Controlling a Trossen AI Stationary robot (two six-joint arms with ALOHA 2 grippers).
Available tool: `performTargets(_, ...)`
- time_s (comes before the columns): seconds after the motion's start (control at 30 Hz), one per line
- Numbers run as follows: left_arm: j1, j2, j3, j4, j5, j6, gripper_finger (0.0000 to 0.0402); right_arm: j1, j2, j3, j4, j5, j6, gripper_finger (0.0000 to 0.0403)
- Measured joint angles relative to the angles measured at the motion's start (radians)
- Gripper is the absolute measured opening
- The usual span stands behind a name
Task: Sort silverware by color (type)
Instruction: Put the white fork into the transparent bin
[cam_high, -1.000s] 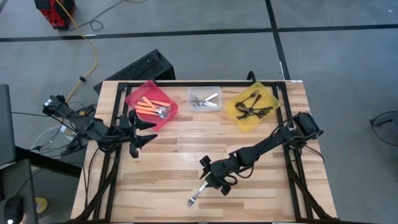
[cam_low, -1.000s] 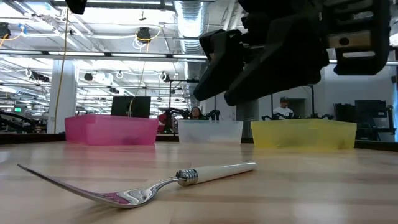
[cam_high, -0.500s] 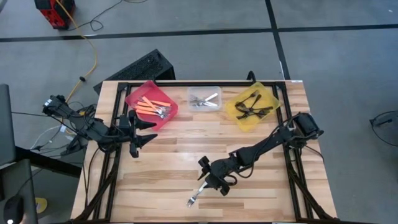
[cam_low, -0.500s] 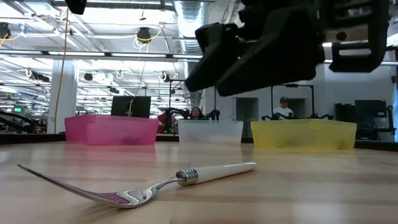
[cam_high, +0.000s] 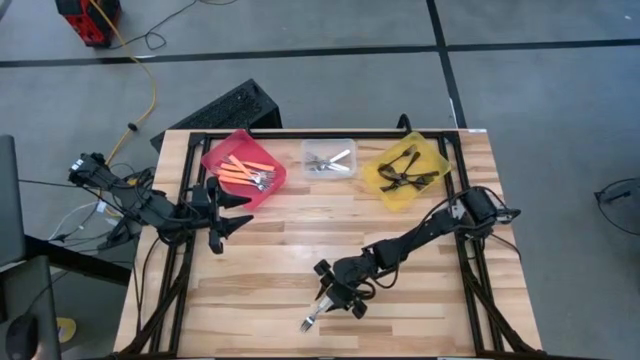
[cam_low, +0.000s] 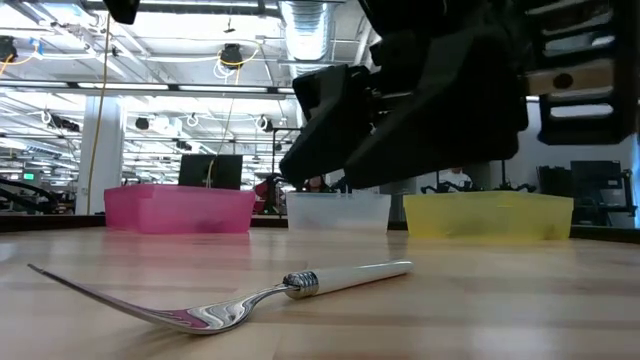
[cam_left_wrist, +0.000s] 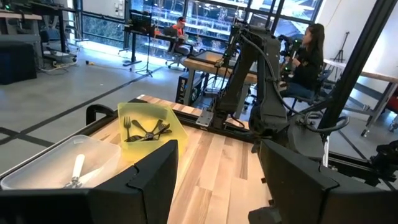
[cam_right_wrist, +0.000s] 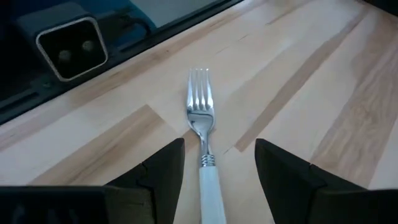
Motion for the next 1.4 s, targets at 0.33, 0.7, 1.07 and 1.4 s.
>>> performTargets(0.33, 0.0, 0.0, 0.0, -0.007, -0.014, 0.0, 0.0212, -0.008, 0.042, -0.004, -0.042, -0.071, -0.055, 0.0221)
performTargets(0.7, 0.0, 0.018, 0.0, -0.032, -0.015, -0.007, 0.0212, -0.047, 0.121, 0.024, 0.018, -0.133, -0.004, 0.0221)
performTargets(1.07, 0.0, 0.019, 0.0, -0.03, -0.012, -0.012, 0.0212, -0.08, 0.13, 0.022, -0.018, -0.043, 0.027, 0.0157)
performTargets(1.4, 0.0, 0.019, 0.0, -0.032, -0.012, -0.012, 0.0212, -0.108, 0.127, 0.023, -0.074, -0.008, 0.086, 0.0076)
